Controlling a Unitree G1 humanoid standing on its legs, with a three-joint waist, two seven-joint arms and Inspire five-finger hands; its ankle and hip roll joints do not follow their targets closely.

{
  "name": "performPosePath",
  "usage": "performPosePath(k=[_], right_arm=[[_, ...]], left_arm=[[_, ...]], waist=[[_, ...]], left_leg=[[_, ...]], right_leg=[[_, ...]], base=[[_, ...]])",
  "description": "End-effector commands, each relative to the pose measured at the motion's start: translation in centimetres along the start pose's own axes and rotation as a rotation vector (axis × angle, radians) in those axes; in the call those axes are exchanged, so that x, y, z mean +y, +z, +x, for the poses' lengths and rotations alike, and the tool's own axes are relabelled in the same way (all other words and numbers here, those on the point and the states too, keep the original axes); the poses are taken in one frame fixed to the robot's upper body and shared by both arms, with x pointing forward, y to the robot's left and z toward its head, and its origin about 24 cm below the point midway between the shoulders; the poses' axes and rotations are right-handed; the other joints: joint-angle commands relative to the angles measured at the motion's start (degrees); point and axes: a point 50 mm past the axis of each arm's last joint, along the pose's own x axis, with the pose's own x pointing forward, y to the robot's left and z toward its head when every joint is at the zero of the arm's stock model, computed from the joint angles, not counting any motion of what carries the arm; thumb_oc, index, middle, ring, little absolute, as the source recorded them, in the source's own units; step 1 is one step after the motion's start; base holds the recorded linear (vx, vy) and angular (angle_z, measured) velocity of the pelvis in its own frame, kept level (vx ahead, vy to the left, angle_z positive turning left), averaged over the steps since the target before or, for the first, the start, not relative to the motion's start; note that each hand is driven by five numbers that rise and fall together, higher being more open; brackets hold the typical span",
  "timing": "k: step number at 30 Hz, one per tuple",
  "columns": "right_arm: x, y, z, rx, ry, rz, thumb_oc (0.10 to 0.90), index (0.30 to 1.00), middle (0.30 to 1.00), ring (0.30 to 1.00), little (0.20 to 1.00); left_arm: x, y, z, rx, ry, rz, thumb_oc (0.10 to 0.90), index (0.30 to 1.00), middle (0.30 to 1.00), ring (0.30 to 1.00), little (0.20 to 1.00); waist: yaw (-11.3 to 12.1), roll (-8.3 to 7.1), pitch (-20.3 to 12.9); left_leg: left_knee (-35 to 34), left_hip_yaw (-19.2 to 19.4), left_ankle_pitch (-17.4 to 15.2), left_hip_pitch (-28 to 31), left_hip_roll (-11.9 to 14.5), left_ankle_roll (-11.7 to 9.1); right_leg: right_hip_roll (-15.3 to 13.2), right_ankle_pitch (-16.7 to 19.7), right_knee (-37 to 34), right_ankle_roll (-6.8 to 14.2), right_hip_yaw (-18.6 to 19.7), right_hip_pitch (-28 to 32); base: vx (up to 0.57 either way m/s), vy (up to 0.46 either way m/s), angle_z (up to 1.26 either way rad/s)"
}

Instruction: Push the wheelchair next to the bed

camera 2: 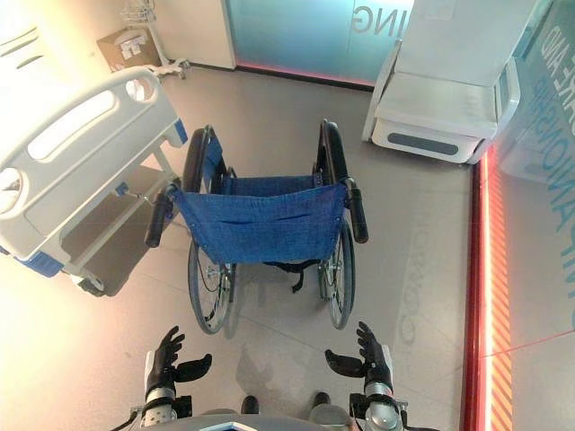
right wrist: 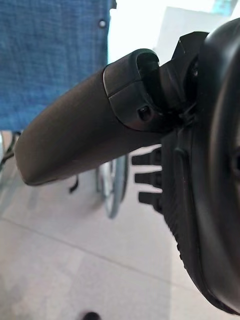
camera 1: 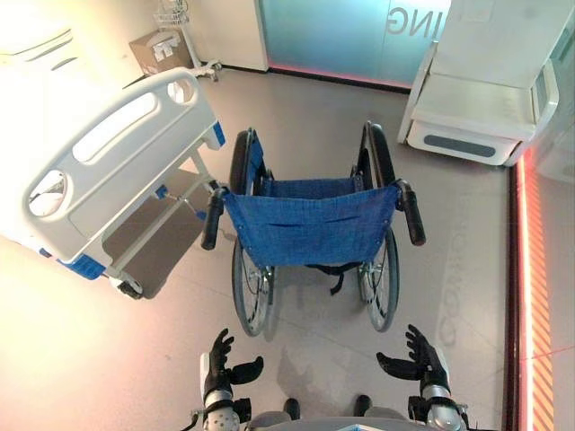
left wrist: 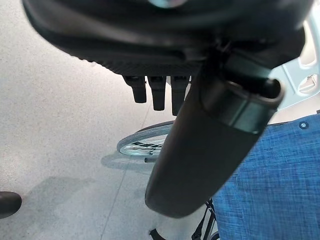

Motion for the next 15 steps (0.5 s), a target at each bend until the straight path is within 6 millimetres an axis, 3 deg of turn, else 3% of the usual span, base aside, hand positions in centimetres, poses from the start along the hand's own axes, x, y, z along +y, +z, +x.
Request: performPosePath(k=[1, 8, 15], right_arm=[[0.7, 4.1, 1.4, -0.183, 0.075, 0.06, 0.8, 0.9, 0.9, 0.9, 0.9], [0.9, 4.2, 1.6, -0.17, 0.063, 0.035, 0.8, 0.9, 0.9, 0.9, 0.9], [0.2, 5.9, 1.9, -0.218, 0.012, 0.111, 0.8, 0.9, 0.9, 0.9, 0.9]], left_arm=[[0.2, 3.1, 1.4, -0.142, 0.021, -0.031, 0.8, 0.9, 0.9, 0.9, 0.9], [0.2, 2.9, 1.6, -0.114, 0.013, -0.046, 0.8, 0.9, 0.9, 0.9, 0.9], [1.3, 3.0, 1.8, -0.091, 0.108, -0.151, 0.8, 0.9, 0.9, 0.9, 0.9]], waist=[[0.3, -0.8, 0.7], [0.4, -1.21, 0.5], [0.1, -1.49, 0.4]], left_leg=[[0.9, 0.8, -3.6, -1.1, -1.7, 0.4], [1.0, 0.8, -3.5, -1.1, -1.8, 0.5], [0.6, 1.2, -3.4, -0.7, -1.6, 0.5]], right_leg=[[-0.8, -4.7, 4.6, -1.3, 0.0, 0.5], [-0.8, -4.5, 4.6, -1.2, -0.1, 0.5], [-0.6, -4.2, 4.4, -1.0, 0.3, 0.6]], base=[[0.0, 0.0, 0.0], [0.0, 0.0, 0.0], [0.0, 0.0, 0.0]])
